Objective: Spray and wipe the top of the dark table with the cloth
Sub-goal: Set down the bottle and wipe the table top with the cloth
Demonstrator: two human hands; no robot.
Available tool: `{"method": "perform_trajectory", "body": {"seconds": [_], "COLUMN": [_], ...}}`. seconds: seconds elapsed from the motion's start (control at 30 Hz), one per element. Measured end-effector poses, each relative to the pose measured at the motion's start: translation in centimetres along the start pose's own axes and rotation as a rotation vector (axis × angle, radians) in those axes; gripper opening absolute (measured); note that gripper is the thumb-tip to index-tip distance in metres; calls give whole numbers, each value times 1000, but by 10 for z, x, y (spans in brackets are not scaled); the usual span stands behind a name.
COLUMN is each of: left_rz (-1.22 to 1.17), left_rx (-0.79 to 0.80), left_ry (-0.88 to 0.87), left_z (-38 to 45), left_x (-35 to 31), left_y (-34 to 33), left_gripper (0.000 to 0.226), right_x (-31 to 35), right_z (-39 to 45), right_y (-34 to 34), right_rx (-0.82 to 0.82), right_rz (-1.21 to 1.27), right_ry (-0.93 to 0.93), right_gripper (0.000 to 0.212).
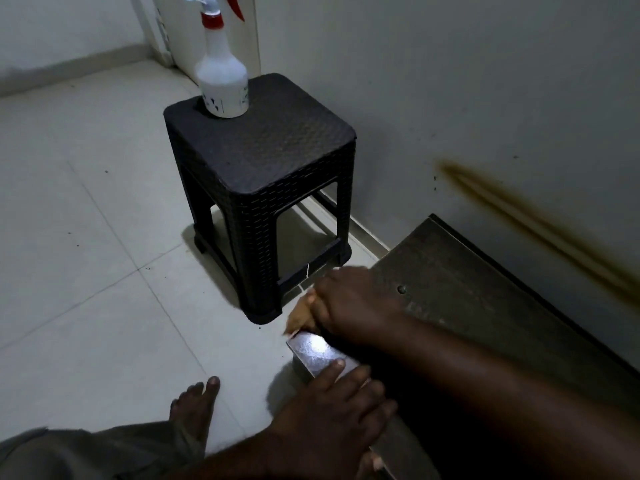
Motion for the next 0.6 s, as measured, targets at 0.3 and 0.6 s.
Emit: {"method": "perform_trajectory", "body": {"seconds": [0.3, 0.6], "left_rz": [14, -7], "left_rx": [84, 28], "left_ry": [24, 16], "left_z": [-3, -3], "left_x": [1, -9], "left_y": [11, 21], "left_gripper": [71, 71], "right_x": [-203, -151], "right_z": [64, -63], "right_y": [10, -10], "right_rx": [-129, -67], "right_rz": [177, 189], "right_ry": [-521, -507], "right_gripper": [47, 60]}}
Point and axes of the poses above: each hand's wrist, its own z-axis towards the middle knuckle, its own y-axis out of the back of the hand, x = y × z, the point moved 7 cm from there along z, towards the middle knuckle, and after that the axes turned 15 degrees about -y, right-handed, at the moved point
